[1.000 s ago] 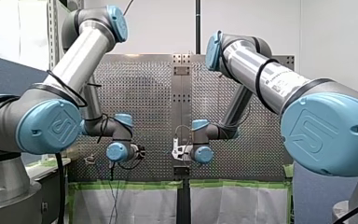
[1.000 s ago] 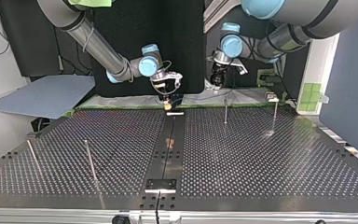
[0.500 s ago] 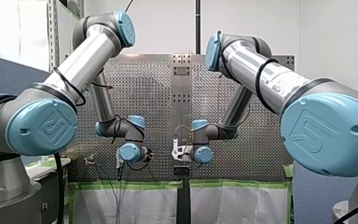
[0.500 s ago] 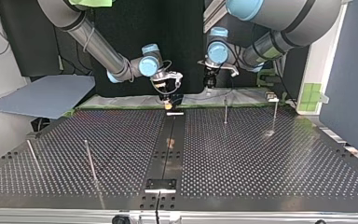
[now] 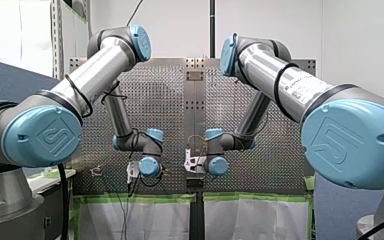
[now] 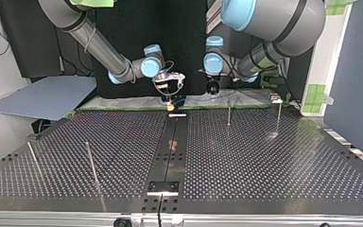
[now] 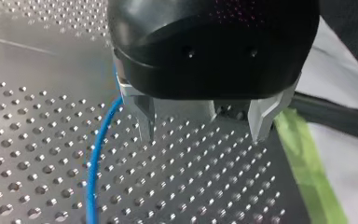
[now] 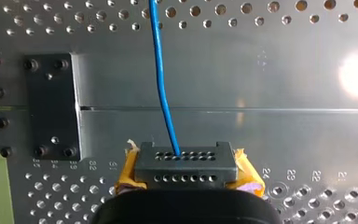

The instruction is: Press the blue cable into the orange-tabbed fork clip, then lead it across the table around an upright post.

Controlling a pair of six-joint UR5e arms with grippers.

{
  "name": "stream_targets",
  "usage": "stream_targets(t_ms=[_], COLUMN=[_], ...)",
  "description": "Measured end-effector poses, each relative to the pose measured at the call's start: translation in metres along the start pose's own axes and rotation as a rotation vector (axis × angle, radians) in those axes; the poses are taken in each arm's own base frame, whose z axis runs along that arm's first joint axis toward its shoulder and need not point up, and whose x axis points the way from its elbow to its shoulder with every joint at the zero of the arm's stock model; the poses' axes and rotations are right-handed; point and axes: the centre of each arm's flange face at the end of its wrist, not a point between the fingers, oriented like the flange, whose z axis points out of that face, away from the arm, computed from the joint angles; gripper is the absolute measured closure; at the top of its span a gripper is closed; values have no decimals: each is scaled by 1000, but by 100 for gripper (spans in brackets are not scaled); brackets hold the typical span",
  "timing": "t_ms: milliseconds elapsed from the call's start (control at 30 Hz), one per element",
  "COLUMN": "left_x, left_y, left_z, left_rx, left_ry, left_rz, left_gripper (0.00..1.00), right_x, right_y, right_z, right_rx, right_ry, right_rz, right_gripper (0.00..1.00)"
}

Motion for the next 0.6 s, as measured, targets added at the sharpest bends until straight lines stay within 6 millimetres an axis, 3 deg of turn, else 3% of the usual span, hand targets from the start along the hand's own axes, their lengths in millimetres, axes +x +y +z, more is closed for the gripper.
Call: stream_targets(t_ms=[167, 433, 600], left_x=[-5, 19, 26], left_y=[-10, -19, -22], left_z=[0, -34, -45], left_rx=[-6, 16, 21], left_ry=[14, 87, 93], left_rz=[56, 168, 193], left_gripper=[0, 0, 0], right_x=[2, 3, 3], right_y=[7, 13, 14], right_z=[3, 5, 5], right_rx=[-9, -17, -18], right_ry=[11, 22, 24], right_rz=[2, 3, 3], right_gripper=[100, 100, 100])
